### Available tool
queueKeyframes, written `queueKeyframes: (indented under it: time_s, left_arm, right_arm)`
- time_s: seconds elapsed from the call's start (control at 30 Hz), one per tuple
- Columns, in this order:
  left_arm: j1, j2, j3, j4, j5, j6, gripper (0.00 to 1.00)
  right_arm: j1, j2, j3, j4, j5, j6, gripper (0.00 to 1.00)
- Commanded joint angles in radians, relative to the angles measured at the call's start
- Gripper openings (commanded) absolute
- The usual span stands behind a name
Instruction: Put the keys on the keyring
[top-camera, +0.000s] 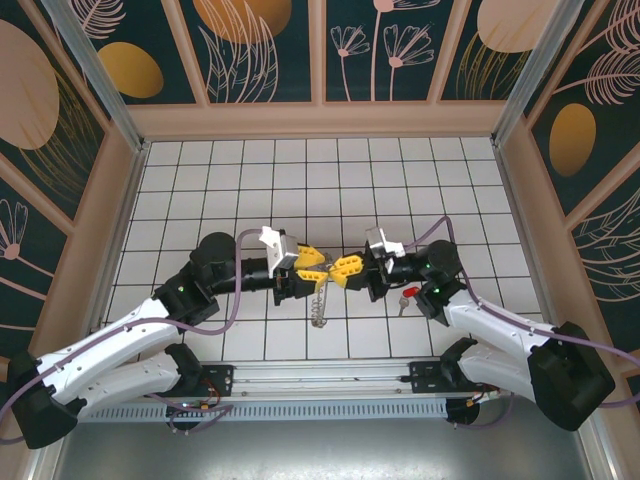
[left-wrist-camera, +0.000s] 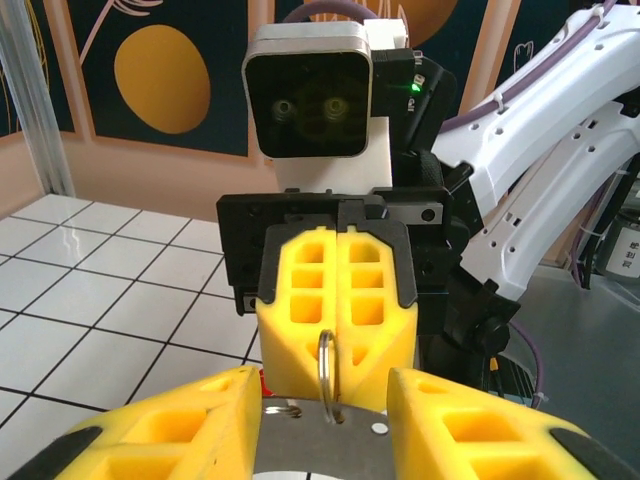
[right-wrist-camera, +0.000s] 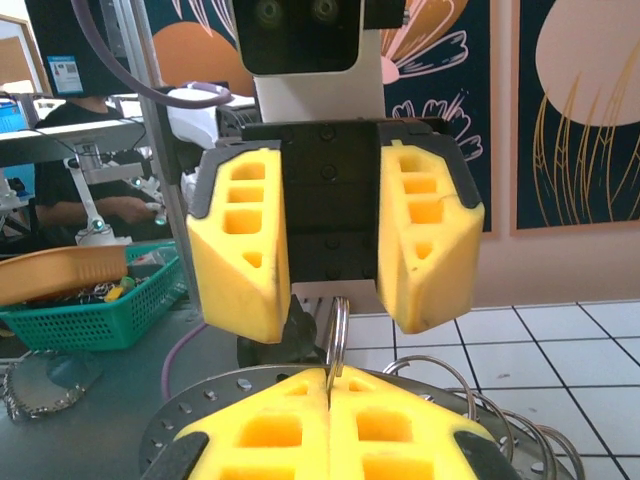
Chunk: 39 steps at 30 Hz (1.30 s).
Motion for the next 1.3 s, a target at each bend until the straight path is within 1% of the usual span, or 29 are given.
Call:
queueKeyframes:
  time_s: [0.0,0.1,0.17,0.3,0.37,0.5,0.53,0.6,0.63,0.7,0.77,0.83,0.87,0.97,1.07,1.17,1.27]
  left_arm:
    - [-0.004,-0.007,-0.012,0.056,0.029,-0.022,0.37]
    - [-0.004,0.008,-0.012,0.071,0.045,-0.027,0.36]
    - [-0.003,0.016,-0.01,0.076,0.051,-0.029,0.31]
    - [-0.004,0.029,-0.006,0.08,0.058,-0.028,0.26]
    - [-0.004,0.036,-0.004,0.085,0.062,-0.031,0.2]
    - [-0.003,0.059,0.002,0.086,0.072,-0.032,0.14]
    - [-0.003,0.065,0.002,0.084,0.075,-0.032,0.11]
    - [-0.003,0.068,0.005,0.078,0.078,-0.03,0.02]
    - [-0.004,0.068,0.008,0.072,0.074,-0.024,0.0]
    - [-0.004,0.058,0.016,0.047,0.058,-0.009,0.0]
    - [-0.003,0.051,0.04,-0.012,0.028,0.019,0.0]
    - [-0.003,0.054,0.073,-0.091,0.005,0.055,0.0]
    - [-0.003,0.06,0.092,-0.139,-0.004,0.075,0.0]
    - [-0.004,0.084,0.151,-0.275,-0.021,0.135,0.0]
    - [-0.003,0.116,0.213,-0.401,-0.035,0.189,0.0]
    - [-0.003,0.149,0.253,-0.491,-0.028,0.229,0.0]
    - [-0.003,0.175,0.318,-0.557,-0.015,0.256,0.0]
  right_arm:
    - [0.005,-0.006,-0.008,0.155,-0.013,0.05,0.0]
    - [0.005,0.017,-0.014,0.216,-0.017,0.084,0.0]
    - [0.004,0.03,-0.017,0.244,-0.019,0.1,0.0]
    - [0.006,0.039,-0.02,0.252,-0.021,0.106,0.0]
    - [0.006,0.041,-0.024,0.241,-0.014,0.096,0.0]
    - [0.005,0.045,-0.028,0.247,-0.013,0.094,0.0]
    - [0.006,0.045,-0.029,0.247,-0.011,0.094,0.0]
    - [0.006,0.043,-0.025,0.241,-0.009,0.091,0.0]
    - [0.005,0.042,-0.022,0.224,-0.006,0.085,0.0]
    - [0.005,0.037,-0.01,0.155,0.004,0.055,0.0]
    - [0.006,0.012,0.008,0.027,0.026,-0.011,0.12]
    - [0.006,-0.027,0.025,-0.112,0.06,-0.095,0.19]
    - [0.006,-0.048,0.035,-0.193,0.081,-0.138,0.21]
    - [0.008,-0.092,0.073,-0.403,0.133,-0.252,0.23]
    - [0.008,-0.116,0.099,-0.532,0.156,-0.317,0.24]
    - [0.013,-0.126,0.109,-0.6,0.178,-0.352,0.24]
    - [0.025,-0.119,0.11,-0.608,0.186,-0.361,0.23]
